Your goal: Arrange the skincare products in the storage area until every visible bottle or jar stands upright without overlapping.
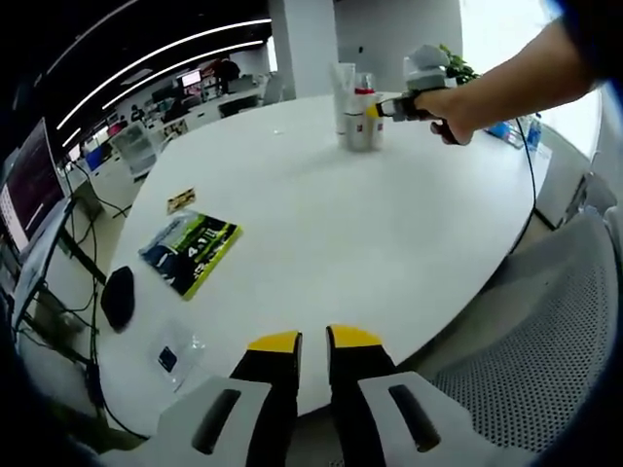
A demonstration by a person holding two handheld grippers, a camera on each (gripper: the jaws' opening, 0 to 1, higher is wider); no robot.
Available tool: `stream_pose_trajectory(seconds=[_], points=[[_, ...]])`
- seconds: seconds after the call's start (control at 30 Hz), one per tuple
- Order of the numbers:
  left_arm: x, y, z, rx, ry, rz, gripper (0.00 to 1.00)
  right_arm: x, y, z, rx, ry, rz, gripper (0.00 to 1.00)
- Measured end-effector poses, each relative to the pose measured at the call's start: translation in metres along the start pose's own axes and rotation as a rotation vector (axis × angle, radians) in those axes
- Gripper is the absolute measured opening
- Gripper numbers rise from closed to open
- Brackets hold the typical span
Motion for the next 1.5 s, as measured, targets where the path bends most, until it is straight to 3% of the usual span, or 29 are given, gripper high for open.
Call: stream_pose_trajectory(seconds=[0.63, 0.77, 1.23, 1.5], points=[[0.0, 0.0, 0.001, -0.013, 0.004, -0.004, 0.06, 0.011, 0.014, 0.0, -0.033, -0.011, -0.047, 0.16], [0.0, 0.0, 0.002, -0.018, 0.006, -0.004, 0.06, 0.011, 0.019, -0.003, 0.029, -0.041, -0.1, 0.14], [-0.001, 0.002, 0.002, -0.028, 0.009, -0.017, 0.04, 0.0, 0.012, -0.007, 0.061, -0.048, -0.09, 0.12], [-0.001, 0.002, 0.002, -0.03, 0.009, -0.019, 0.03, 0.001, 0.012, -0.002, 0.057, -0.018, -0.083, 0.12]])
Point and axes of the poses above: the point that each gripper's makers call its tool centre point, and the gripper's own axes: x roughly backward along the fingers, z roughly to its right, y roughly out of its underside, the point moved 3 cm from there along x, roughly backward along the fingers, and after that the axes turned 1 degree about -z, right-handed, at the moved point
